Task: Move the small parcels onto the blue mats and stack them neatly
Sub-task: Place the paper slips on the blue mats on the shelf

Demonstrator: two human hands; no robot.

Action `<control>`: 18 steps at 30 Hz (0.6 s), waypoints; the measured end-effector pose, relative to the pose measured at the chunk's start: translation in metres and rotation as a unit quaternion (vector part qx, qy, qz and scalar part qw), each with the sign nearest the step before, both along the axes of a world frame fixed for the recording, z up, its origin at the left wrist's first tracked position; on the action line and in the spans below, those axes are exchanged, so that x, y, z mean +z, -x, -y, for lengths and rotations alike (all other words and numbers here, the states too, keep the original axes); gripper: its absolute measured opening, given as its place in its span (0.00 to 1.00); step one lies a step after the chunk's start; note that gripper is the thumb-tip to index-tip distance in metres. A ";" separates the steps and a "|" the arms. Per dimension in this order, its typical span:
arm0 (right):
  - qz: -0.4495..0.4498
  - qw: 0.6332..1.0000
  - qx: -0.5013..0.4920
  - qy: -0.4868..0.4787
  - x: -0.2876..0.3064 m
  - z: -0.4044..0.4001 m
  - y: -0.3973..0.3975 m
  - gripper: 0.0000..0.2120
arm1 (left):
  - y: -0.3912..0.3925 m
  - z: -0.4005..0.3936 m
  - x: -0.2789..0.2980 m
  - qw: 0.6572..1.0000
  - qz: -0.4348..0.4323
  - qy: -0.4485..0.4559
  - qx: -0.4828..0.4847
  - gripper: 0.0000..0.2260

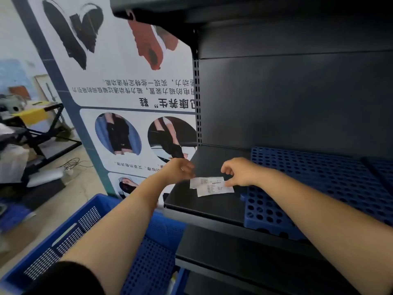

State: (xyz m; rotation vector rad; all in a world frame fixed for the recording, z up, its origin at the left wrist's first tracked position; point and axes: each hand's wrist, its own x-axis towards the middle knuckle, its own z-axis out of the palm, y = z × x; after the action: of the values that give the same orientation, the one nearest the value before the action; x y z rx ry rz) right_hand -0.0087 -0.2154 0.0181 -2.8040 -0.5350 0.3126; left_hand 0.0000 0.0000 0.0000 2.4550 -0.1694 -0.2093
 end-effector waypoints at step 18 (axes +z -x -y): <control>-0.099 0.993 -0.057 0.030 -0.006 -0.023 -0.018 0.21 | -0.037 -0.005 -0.016 0.989 -0.029 -0.064 -0.130 0.14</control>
State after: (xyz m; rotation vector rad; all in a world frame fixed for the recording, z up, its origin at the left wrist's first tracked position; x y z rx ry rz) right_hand 0.0093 -0.1921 0.0121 -2.8052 -0.3233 0.5832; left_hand 0.0369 0.0046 -0.0155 2.5452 -0.4653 -0.4162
